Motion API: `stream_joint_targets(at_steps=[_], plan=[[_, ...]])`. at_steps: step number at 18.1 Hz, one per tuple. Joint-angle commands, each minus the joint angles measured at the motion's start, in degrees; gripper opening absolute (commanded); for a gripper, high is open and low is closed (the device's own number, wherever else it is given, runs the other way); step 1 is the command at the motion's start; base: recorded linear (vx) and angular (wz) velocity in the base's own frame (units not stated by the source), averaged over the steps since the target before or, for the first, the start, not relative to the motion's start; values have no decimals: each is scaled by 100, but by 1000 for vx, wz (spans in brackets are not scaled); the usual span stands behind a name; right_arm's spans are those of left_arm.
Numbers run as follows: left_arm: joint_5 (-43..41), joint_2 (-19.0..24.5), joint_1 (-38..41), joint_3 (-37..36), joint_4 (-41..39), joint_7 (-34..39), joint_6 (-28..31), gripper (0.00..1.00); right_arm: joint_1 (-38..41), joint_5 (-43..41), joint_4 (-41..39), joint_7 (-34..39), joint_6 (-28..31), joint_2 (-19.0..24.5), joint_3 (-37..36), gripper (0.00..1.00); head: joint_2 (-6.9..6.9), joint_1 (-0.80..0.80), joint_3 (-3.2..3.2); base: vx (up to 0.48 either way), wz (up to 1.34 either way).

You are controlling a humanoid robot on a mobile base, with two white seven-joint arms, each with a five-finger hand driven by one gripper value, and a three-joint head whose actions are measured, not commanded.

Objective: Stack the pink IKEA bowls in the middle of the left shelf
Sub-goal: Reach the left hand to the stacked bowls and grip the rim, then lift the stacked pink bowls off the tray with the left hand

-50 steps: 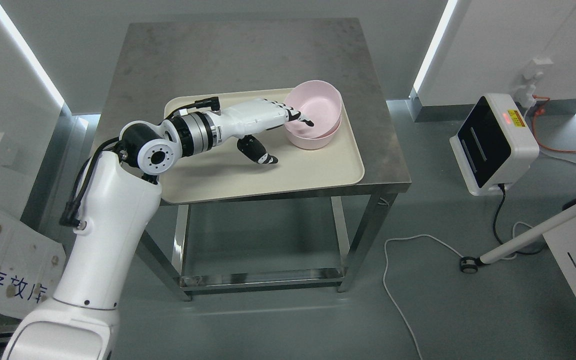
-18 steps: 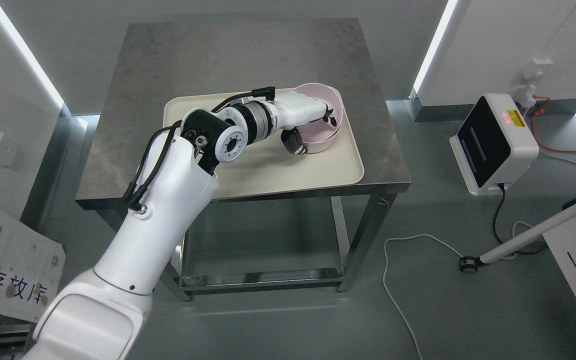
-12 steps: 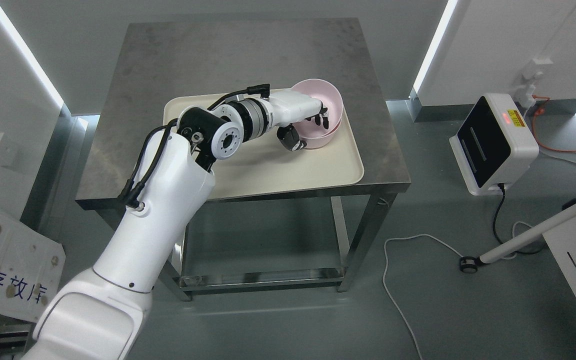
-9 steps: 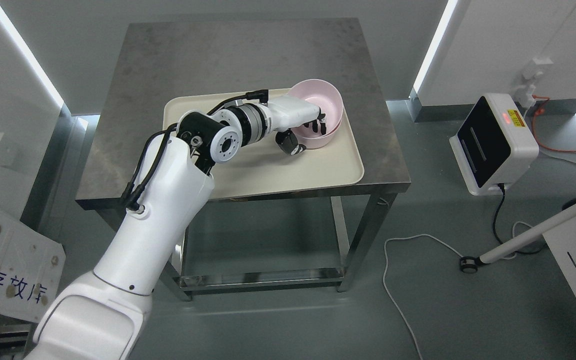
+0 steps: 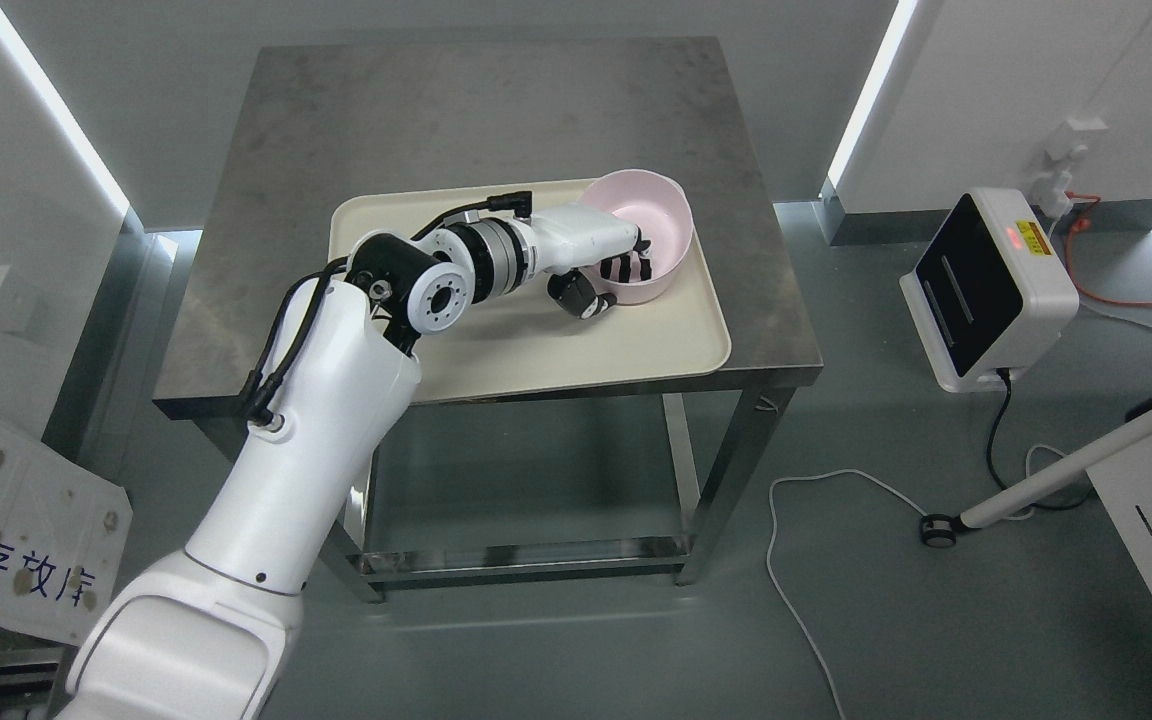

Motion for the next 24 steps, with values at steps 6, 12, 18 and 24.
stream_joint_targets(at_steps=[6, 12, 18, 24], plan=[[501, 96, -273, 936, -63, 6, -134, 0, 167, 0, -193, 3, 5, -100, -70, 100, 0, 0, 0, 0, 0], [713, 96, -388, 1498, -765, -187, -143, 1, 167, 0, -193, 3, -4, -100, -70, 100, 0, 0, 0, 0, 0], [845, 96, 15, 2420, -1951, -661, -878, 2, 167, 0, -193, 3, -4, -100, -62, 100, 0, 0, 0, 0, 0], [1231, 96, 446, 3248, -2506, -1013, -1592, 4, 167, 0, -193, 3, 5, -100, -62, 100, 0, 0, 0, 0, 0]])
